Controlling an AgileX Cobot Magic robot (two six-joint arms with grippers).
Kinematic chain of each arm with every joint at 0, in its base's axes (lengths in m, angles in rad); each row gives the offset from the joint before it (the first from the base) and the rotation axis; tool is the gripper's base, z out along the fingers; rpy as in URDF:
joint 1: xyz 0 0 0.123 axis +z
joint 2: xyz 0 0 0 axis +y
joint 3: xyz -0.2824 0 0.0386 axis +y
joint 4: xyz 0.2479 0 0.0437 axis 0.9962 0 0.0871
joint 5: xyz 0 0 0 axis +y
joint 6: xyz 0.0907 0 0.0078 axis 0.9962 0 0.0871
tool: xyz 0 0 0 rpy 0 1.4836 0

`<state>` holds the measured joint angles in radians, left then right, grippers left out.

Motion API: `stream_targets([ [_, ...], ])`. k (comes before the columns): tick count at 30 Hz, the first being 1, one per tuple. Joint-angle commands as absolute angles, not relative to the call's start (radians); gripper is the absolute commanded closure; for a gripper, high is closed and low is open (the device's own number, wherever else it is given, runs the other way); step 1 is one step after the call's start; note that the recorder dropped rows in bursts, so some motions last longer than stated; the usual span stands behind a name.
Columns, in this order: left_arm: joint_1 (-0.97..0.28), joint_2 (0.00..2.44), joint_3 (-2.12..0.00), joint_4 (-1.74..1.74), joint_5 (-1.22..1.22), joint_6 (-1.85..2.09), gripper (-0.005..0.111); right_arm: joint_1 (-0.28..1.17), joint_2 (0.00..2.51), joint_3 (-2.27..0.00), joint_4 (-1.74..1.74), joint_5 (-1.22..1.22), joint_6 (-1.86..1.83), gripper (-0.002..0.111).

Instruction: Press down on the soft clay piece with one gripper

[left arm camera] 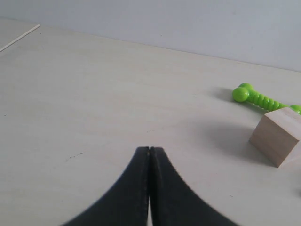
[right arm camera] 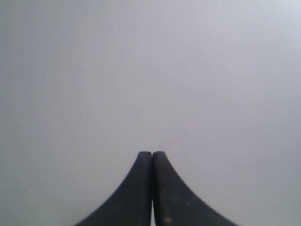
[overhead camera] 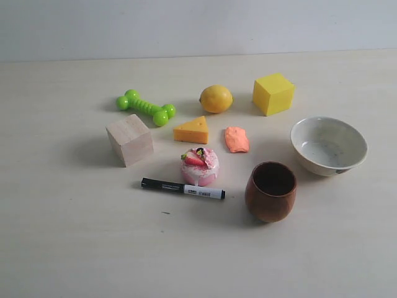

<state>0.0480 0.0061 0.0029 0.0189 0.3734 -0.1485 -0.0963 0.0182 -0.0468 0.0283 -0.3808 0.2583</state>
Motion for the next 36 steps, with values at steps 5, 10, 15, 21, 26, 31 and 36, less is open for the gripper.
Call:
stream_targets([
  [5,0.049,0.000,0.000,0.019,0.365,-0.152,0.107,-0.099,0.122,-0.364,-0.061,-0.039,0.265,0.108],
  [10,0.049,0.000,0.000,0.019,0.365,-0.152,0.107,-0.093,0.248,-0.574,-0.058,0.237,0.195,0.108],
  [15,0.049,0.000,0.000,0.019,0.365,-0.152,0.107,-0.093,0.398,-0.712,0.153,0.336,-0.015,0.108],
  [21,0.049,0.000,0.000,0.019,0.365,-0.152,0.107,-0.093,0.609,-0.820,0.552,0.483,-0.428,0.108],
  [26,0.049,0.000,0.000,0.019,0.365,-0.152,0.107,-0.093,0.781,-0.906,0.825,0.595,-0.647,0.108],
  [31,0.049,0.000,0.000,0.019,0.365,-0.152,0.107,-0.057,0.957,-0.997,0.845,0.729,-0.665,0.108],
  [36,0.049,0.000,0.000,0.019,0.365,-0.152,0.107,0.083,1.102,-1.055,0.790,0.750,-0.661,0.108],
])
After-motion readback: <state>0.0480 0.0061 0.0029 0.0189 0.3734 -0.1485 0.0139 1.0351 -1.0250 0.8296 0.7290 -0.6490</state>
